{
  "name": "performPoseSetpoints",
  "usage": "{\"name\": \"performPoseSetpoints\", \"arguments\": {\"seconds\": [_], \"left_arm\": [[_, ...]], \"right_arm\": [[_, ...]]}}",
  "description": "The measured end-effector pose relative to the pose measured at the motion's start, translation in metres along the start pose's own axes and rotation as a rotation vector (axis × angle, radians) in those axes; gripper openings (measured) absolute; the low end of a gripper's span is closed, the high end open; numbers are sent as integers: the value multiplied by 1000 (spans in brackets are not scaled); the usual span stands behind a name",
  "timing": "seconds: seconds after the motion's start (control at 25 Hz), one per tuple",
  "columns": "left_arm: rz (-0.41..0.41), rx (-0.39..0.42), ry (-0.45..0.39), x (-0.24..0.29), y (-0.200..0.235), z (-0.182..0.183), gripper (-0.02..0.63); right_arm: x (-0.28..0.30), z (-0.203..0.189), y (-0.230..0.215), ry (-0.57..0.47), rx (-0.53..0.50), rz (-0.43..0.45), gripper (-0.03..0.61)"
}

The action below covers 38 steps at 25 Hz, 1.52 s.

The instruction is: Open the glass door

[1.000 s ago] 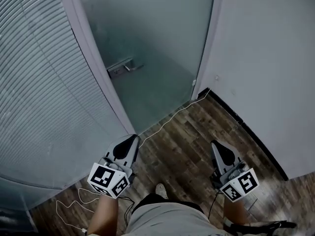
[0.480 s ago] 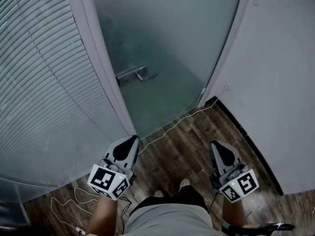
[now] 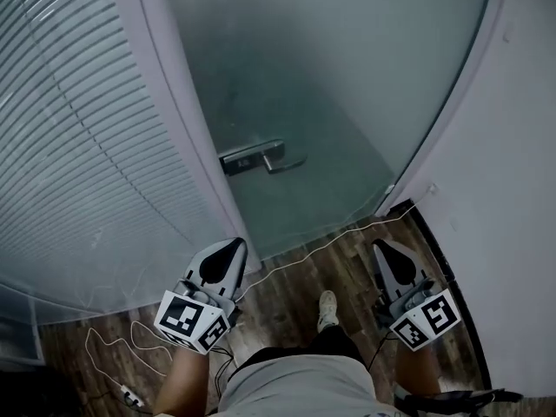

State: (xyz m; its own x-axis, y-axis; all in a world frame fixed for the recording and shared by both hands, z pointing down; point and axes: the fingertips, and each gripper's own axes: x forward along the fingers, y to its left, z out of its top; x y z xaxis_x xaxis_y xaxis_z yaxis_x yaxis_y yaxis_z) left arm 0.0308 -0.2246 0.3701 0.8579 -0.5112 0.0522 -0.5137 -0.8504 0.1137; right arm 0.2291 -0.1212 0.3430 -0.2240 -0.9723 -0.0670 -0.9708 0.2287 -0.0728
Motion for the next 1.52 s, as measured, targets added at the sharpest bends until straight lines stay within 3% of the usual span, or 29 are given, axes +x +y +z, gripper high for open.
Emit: {"name": "performPoseSetpoints", "arguments": {"seconds": [0.44, 0.64, 0.72, 0.92, 1.24, 1.52], "left_arm": [[233, -15, -37, 100, 48, 32, 0], [333, -34, -31, 125, 63, 31, 0], [353, -40, -20, 130, 67, 28, 0], [385, -48, -11, 131, 72, 25, 0], [366, -27, 40, 132, 83, 11, 0], [356, -21, 46, 131, 91, 6, 0]], "right_arm": [[135, -3, -108, 86, 35, 288, 3], [179, -14, -128, 124, 24, 424, 6], [192, -20, -127, 149, 11, 476, 35], [222, -38, -114, 234, -68, 580, 109], [252, -78, -94, 387, -216, 648, 175], [267, -116, -80, 533, -378, 692, 184]]}}
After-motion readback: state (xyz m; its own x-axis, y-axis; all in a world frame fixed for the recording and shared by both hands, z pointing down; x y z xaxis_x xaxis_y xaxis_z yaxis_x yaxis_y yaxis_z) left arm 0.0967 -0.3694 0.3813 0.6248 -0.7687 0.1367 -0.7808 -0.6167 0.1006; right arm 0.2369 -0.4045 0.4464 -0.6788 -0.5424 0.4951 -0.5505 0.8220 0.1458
